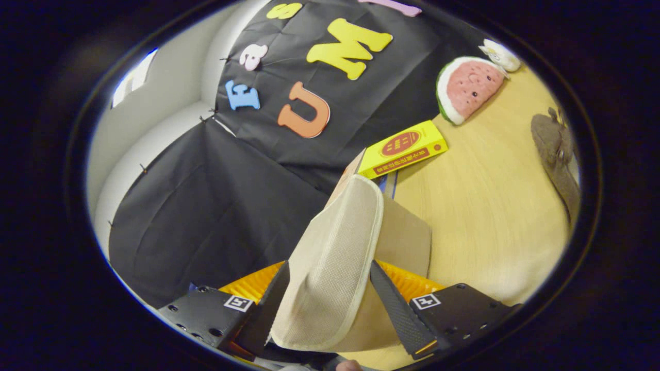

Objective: Open the storage box then place both shoes into the box .Put the left shoe in first, then the right shoe, with the right side of both shoes facing outward in a uniform manner.

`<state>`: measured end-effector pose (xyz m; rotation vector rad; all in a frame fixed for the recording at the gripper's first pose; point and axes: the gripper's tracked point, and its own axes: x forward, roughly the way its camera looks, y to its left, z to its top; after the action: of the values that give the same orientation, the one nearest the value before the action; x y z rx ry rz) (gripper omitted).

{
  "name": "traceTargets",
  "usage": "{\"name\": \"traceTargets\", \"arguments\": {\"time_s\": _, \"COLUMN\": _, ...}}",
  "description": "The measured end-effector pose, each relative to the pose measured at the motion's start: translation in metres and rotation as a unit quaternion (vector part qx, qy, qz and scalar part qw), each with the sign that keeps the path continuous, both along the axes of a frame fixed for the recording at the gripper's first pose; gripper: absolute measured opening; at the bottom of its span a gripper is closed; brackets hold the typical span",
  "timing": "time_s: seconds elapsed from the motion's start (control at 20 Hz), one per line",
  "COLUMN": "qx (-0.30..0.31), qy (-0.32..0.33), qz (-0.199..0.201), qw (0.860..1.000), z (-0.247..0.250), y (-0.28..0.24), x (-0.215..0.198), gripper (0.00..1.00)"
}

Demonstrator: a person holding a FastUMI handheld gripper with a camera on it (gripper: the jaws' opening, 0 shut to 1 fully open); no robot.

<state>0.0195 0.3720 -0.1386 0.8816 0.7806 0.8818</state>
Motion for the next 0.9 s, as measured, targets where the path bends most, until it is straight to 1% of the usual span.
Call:
{"name": "traceTargets", "arguments": {"time_s": 0.1, "qx": 0.000, "qy": 0.014, "qz": -0.012, "qw": 1.000, "z": -0.012, "y": -0.005, "x": 0.013, "gripper": 0.95}}
{"name": "traceTargets", "arguments": {"time_s": 0.25, "qx": 0.028, "qy": 0.022, "qz": 0.005, "qw": 0.999, "z": -0.004, "y": 0.002, "x": 0.005, "gripper": 0.95}}
{"name": "traceTargets", "arguments": {"time_s": 0.3, "qx": 0.037, "qy": 0.023, "qz": 0.011, "qw": 0.999, "z": 0.003, "y": -0.007, "x": 0.006, "gripper": 0.89}}
{"name": "traceTargets", "arguments": {"time_s": 0.4, "qx": 0.042, "qy": 0.032, "qz": 0.020, "qw": 0.998, "z": 0.001, "y": -0.002, "x": 0.008, "gripper": 0.71}}
{"name": "traceTargets", "arguments": {"time_s": 0.45, "qx": 0.047, "qy": 0.038, "qz": 0.017, "qw": 0.998, "z": 0.002, "y": -0.005, "x": 0.010, "gripper": 0.71}}
{"name": "traceTargets", "arguments": {"time_s": 0.5, "qx": 0.047, "qy": 0.045, "qz": 0.013, "qw": 0.998, "z": 0.001, "y": -0.012, "x": 0.012, "gripper": 0.64}}
{"name": "traceTargets", "arguments": {"time_s": 0.55, "qx": 0.056, "qy": 0.052, "qz": -0.011, "qw": 0.997, "z": 0.004, "y": -0.027, "x": 0.020, "gripper": 0.61}}
{"name": "traceTargets", "arguments": {"time_s": 0.6, "qx": 0.065, "qy": 0.060, "qz": -0.032, "qw": 0.996, "z": 0.007, "y": -0.032, "x": 0.035, "gripper": 0.40}}
{"name": "traceTargets", "arguments": {"time_s": 0.65, "qx": 0.071, "qy": 0.054, "qz": -0.023, "qw": 0.996, "z": 0.016, "y": -0.039, "x": 0.029, "gripper": 0.19}}
{"name": "traceTargets", "arguments": {"time_s": 0.7, "qx": 0.072, "qy": 0.051, "qz": -0.022, "qw": 0.996, "z": 0.023, "y": -0.024, "x": 0.024, "gripper": 0.11}}
{"name": "traceTargets", "arguments": {"time_s": 0.75, "qx": 0.064, "qy": 0.038, "qz": -0.014, "qw": 0.997, "z": 0.026, "y": -0.031, "x": 0.024, "gripper": 0.03}}
{"name": "traceTargets", "arguments": {"time_s": 0.9, "qx": 0.048, "qy": -0.007, "qz": 0.001, "qw": 0.999, "z": 0.052, "y": -0.024, "x": 0.020, "gripper": 0.03}}
